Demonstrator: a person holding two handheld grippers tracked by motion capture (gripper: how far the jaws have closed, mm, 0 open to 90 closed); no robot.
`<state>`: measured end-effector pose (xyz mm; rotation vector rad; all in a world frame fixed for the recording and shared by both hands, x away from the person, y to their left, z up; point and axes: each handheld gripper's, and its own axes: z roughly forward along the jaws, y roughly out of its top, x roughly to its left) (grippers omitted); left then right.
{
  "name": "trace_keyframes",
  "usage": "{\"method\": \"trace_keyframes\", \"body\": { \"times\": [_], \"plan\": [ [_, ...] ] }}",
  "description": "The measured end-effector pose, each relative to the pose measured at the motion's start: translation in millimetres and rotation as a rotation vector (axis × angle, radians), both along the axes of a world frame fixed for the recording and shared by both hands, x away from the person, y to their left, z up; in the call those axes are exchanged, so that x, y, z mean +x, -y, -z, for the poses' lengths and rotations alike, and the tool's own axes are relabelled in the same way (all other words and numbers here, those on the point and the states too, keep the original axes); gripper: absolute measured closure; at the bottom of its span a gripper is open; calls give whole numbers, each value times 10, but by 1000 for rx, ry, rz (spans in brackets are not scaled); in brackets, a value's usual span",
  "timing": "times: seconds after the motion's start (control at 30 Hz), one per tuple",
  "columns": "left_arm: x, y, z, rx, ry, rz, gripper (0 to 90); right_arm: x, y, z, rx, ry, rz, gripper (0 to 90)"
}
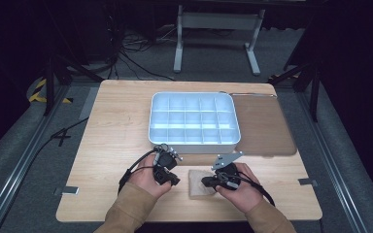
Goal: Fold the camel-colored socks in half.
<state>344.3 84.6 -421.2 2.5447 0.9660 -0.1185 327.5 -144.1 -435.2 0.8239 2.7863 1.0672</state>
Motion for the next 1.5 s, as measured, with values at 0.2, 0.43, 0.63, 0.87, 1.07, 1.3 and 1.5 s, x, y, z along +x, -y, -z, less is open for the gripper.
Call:
{"method": "trace_keyframes", "body": {
  "times": [0.2,0.43,0.63,0.87,1.07,1.3,1.5],
  "plan": [
    [18,28,96,7,-23,10,781,32,-50,116,-104,13,11,890],
    [42,102,168,11,-10,35,793,56,-33,170,-113,7,7,895],
    [42,197,217,20,-3,49,812,63,-12,189,-95,-1,9,897],
    [67,269,239,24,3,67,815,54,4,200,-84,7,11,897],
    [70,311,249,37,3,66,818,53,14,203,-79,6,13,897],
    [94,351,257,24,4,72,814,41,32,219,-61,13,17,897],
    [123,402,263,12,15,84,797,22,75,229,-52,20,29,897]
  ]
}}
